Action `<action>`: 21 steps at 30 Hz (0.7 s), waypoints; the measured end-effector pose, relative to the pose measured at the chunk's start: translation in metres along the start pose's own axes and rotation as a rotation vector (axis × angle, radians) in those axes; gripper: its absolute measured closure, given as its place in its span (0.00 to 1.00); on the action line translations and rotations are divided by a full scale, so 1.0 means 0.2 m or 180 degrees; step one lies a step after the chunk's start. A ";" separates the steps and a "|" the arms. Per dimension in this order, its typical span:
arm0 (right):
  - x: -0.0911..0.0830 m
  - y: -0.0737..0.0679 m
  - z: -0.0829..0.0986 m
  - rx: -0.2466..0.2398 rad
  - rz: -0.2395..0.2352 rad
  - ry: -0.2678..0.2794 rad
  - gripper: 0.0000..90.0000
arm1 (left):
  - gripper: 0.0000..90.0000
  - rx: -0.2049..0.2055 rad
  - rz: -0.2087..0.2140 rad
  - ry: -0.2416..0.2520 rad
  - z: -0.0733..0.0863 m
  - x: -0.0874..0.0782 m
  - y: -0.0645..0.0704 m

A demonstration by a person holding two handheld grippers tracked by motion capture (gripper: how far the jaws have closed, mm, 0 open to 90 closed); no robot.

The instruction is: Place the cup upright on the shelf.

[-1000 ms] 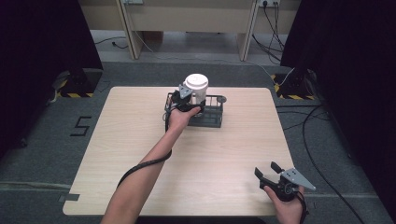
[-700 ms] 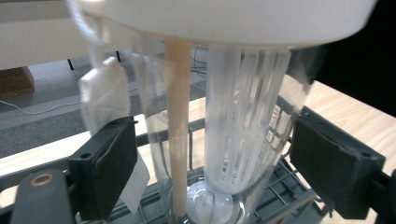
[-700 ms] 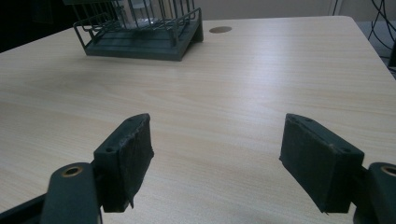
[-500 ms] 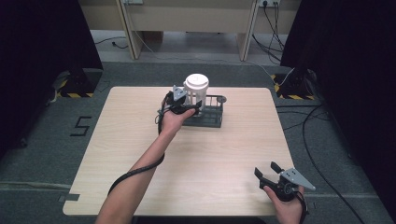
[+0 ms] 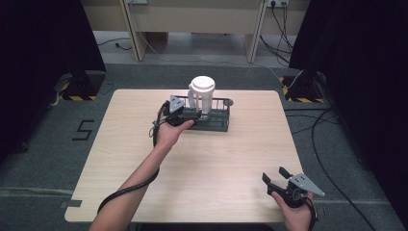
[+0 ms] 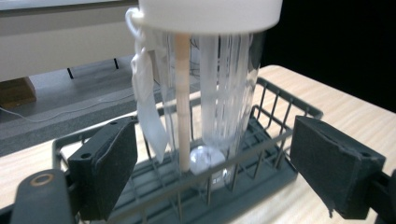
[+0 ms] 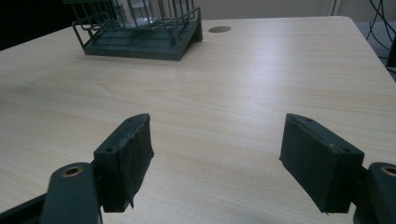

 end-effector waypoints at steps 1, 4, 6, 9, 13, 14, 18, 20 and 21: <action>0.00 0.00 0.00 0.0000 -0.0003 -0.0003 0.28 | 0.16 0.0012 0.0001 -0.0002 0.01 -0.01 0.00; 0.00 0.00 0.00 0.0012 -0.0001 -0.0004 0.28 | 0.16 -0.0026 0.0013 0.0005 0.04 -0.06 -0.02; 0.00 0.00 0.00 -0.0001 -0.0001 -0.0002 0.28 | 0.16 -0.0022 0.0015 0.0022 0.06 -0.09 -0.03; 0.00 0.00 0.00 -0.0004 0.0002 -0.0003 0.28 | 0.16 -0.0017 0.0022 0.0041 0.08 -0.13 -0.05; 0.00 0.00 0.00 0.0004 0.0003 -0.0001 0.28 | 0.16 -0.0042 0.0001 0.0048 0.12 -0.18 -0.08; 0.00 0.00 0.00 -0.0005 0.0003 -0.0002 0.28 | 0.16 -0.0028 -0.0001 0.0048 0.13 -0.19 -0.09; 0.00 0.00 0.00 -0.0004 0.0007 -0.0007 0.28 | 0.16 -0.0018 -0.0004 0.0064 0.16 -0.24 -0.11; 0.00 0.00 0.00 -0.0004 0.0009 -0.0008 0.28 | 0.16 -0.0020 -0.0006 0.0074 0.17 -0.26 -0.12; 0.00 0.00 0.00 -0.0004 0.0009 -0.0008 0.28 | 0.16 -0.0024 -0.0006 0.0072 0.18 -0.28 -0.12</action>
Point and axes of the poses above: each handheld gripper's, and its own axes: x roughly forward along the jaws, z roughly out of its underside, y roughly to its right, the point moved 2 cm from there along x, roughly forward along the jaws, and after that the axes turned 15 degrees about -z, right-handed, at the moved point
